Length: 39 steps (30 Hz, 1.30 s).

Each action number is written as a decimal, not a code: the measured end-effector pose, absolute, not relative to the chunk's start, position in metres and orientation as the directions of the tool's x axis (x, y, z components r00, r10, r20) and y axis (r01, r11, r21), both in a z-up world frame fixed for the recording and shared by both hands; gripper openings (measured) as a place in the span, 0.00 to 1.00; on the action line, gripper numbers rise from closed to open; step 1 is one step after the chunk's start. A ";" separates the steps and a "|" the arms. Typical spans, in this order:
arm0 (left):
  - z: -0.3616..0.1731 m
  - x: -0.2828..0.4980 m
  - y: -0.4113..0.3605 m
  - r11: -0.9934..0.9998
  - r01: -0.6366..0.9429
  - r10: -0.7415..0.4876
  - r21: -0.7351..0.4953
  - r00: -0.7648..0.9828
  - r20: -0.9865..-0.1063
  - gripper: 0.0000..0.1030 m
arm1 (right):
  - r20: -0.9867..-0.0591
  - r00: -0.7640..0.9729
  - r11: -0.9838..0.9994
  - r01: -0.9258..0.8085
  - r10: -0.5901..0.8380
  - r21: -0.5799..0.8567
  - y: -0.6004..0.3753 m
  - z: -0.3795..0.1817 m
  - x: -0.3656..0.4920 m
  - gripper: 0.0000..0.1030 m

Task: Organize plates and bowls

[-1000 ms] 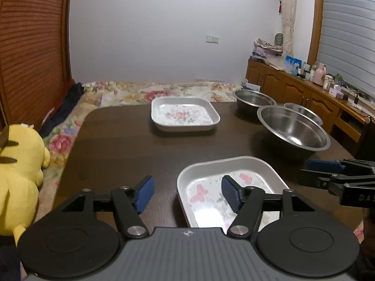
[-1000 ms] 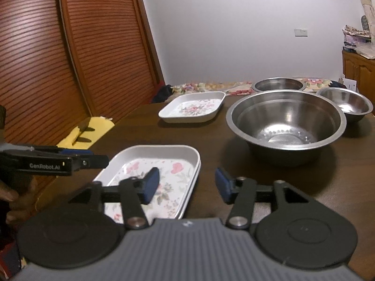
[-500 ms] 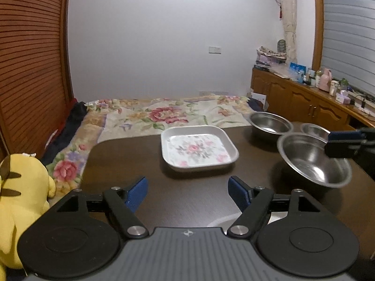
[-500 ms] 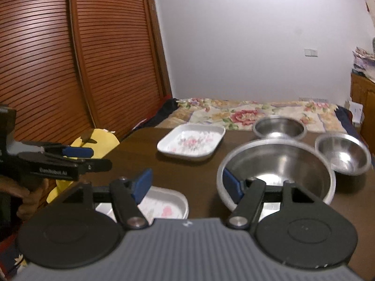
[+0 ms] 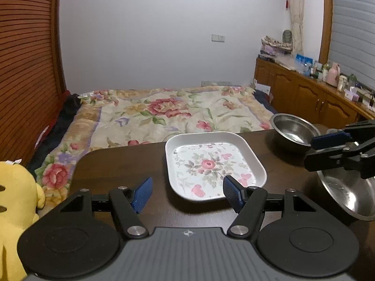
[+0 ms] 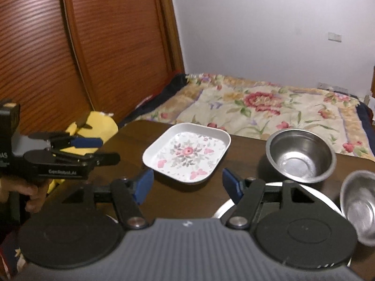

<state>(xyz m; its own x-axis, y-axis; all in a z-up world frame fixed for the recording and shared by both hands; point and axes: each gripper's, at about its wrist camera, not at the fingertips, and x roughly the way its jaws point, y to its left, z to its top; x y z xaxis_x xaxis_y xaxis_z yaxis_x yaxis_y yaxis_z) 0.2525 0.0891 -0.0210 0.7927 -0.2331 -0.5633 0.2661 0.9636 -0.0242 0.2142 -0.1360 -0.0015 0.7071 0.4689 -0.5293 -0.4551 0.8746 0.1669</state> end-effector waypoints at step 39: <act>-0.062 0.330 0.096 0.958 0.270 -0.265 -0.096 0.706 -0.657 0.16 | -0.751 0.483 0.867 -0.440 0.449 0.235 -0.117 -0.049 0.334 0.20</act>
